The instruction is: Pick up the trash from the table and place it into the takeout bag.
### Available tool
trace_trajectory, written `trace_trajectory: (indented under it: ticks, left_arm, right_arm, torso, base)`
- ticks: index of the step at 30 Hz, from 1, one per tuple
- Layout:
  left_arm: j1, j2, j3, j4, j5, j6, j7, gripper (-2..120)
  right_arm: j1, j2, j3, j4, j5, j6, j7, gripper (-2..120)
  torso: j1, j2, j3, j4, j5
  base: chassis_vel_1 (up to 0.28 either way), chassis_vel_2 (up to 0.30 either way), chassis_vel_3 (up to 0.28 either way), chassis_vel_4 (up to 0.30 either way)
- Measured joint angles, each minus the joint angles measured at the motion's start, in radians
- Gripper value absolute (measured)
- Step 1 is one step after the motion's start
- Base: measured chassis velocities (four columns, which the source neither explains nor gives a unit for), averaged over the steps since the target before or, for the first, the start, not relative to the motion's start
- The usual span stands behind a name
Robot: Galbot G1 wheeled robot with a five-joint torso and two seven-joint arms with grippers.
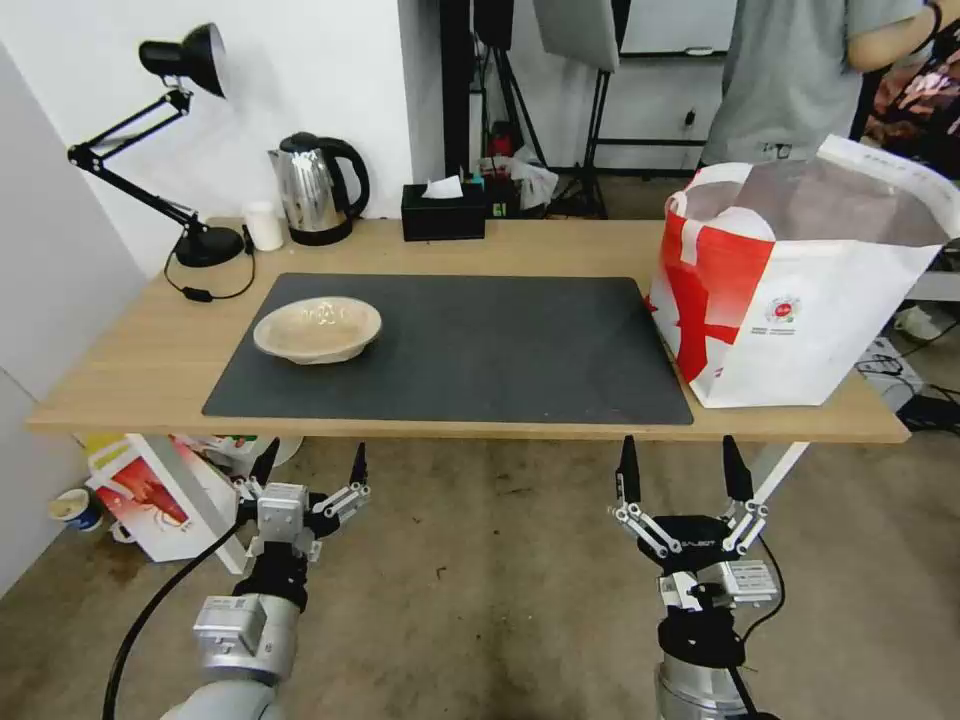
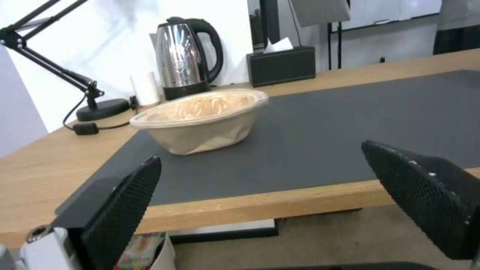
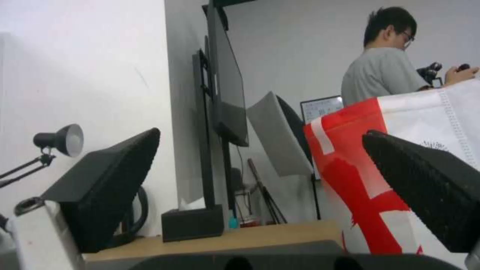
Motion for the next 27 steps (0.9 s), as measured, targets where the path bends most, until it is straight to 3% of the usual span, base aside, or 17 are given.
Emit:
trace_trajectory:
  ticks: [27]
  left_arm:
    - [0.000, 0.000, 0.000, 0.000, 0.000, 0.000, 0.000, 100]
  right_arm:
    - [-0.003, -0.001, 0.000, 0.007, -0.027, -0.001, 0.029, 100]
  torso:
    - [0.000, 0.000, 0.000, 0.0000, 0.0000]
  base:
    - [0.000, 0.000, 0.000, 0.000]
